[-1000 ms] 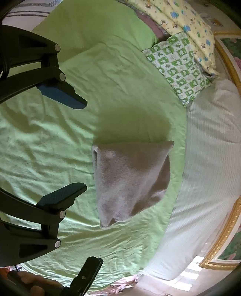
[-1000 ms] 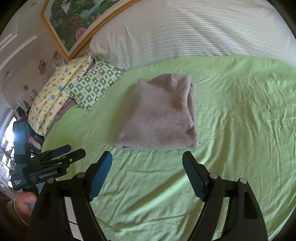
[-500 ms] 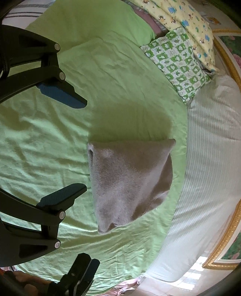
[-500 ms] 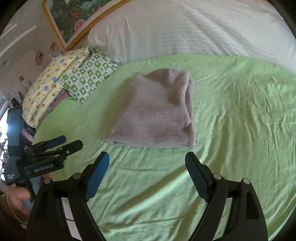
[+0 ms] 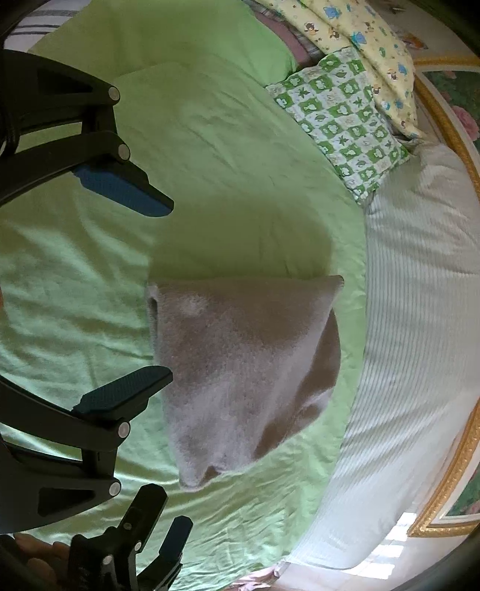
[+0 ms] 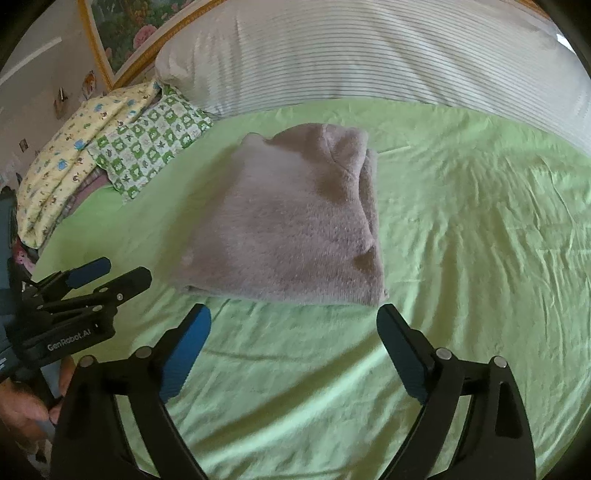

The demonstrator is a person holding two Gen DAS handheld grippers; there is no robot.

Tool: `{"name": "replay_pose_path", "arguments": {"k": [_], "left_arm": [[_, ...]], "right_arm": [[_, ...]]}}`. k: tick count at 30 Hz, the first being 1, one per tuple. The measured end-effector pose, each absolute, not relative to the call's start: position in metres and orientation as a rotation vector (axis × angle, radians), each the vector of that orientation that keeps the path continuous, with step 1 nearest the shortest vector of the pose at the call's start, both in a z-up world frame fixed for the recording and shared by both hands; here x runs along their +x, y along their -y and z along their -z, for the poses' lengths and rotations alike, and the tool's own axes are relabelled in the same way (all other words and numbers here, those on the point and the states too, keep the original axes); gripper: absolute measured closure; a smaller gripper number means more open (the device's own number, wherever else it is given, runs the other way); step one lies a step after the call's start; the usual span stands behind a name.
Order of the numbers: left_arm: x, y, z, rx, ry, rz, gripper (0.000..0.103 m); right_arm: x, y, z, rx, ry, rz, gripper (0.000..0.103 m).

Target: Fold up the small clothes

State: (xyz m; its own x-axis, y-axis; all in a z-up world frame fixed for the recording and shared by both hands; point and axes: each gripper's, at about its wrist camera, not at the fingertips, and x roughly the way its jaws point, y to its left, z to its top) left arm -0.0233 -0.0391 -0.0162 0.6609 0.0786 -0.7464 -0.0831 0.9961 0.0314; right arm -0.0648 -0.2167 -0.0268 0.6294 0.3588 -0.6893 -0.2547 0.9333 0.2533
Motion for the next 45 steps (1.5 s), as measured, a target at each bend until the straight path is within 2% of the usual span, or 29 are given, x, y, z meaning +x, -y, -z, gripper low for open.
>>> {"name": "replay_pose_path", "arguments": {"k": [18,45], "left_arm": [[0.002,0.033,0.037,-0.011,-0.876,-0.101,0.019],[-0.001,0.042,0.021,-0.014,-0.838,-0.093,0.019]], "right_arm": [[-0.043,0.207,0.043,0.098,-0.803,-0.307,0.007],[-0.039,0.203,0.039,0.083,-0.769,-0.32,0.006]]}}
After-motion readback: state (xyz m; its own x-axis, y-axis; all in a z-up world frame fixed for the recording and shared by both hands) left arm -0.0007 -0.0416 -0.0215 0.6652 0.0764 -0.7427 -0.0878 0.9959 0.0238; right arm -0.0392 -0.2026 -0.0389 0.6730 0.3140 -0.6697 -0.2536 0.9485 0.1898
